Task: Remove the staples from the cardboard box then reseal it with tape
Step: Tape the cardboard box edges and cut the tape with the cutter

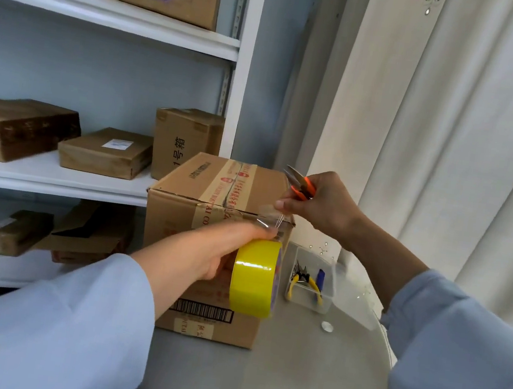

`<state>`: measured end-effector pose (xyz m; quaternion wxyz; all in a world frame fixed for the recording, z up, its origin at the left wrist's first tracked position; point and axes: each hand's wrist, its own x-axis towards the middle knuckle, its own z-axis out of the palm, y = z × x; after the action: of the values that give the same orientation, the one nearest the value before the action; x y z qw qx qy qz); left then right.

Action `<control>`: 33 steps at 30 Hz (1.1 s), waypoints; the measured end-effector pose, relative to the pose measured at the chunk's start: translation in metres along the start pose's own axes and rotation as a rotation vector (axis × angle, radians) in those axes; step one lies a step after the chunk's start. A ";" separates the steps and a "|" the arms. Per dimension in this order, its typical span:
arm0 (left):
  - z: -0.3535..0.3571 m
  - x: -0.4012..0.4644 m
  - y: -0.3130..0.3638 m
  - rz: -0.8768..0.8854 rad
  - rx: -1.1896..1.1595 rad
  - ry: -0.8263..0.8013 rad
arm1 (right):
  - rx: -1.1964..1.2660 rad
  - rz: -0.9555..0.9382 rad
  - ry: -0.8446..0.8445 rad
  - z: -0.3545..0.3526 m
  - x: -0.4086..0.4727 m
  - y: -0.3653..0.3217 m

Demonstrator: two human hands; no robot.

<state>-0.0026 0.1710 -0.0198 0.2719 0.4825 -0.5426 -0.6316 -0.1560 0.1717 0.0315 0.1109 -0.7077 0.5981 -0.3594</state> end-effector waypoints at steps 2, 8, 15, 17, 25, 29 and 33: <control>0.002 -0.002 0.002 0.001 -0.077 -0.072 | 0.050 0.035 0.006 -0.001 0.001 0.003; 0.006 0.004 -0.018 -0.025 -0.084 -0.055 | -0.003 0.008 -0.109 0.002 -0.008 0.004; 0.006 -0.001 -0.007 -0.013 -0.129 -0.039 | 0.099 0.067 -0.039 -0.002 -0.011 0.013; 0.008 -0.002 0.000 0.004 -0.183 -0.034 | 0.099 0.093 -0.037 -0.007 -0.005 0.013; 0.011 0.015 0.003 0.058 -0.128 0.151 | 0.032 0.137 -0.109 -0.008 0.011 0.014; 0.008 0.021 0.009 0.079 -0.101 0.159 | 0.006 0.157 -0.162 -0.013 0.017 0.015; 0.005 0.025 0.009 0.073 -0.094 0.166 | -0.013 0.148 -0.198 -0.012 0.021 0.015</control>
<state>-0.0185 0.1495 -0.0194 0.3610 0.4997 -0.5054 -0.6038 -0.1750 0.1520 0.0392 0.1911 -0.6944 0.6370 -0.2746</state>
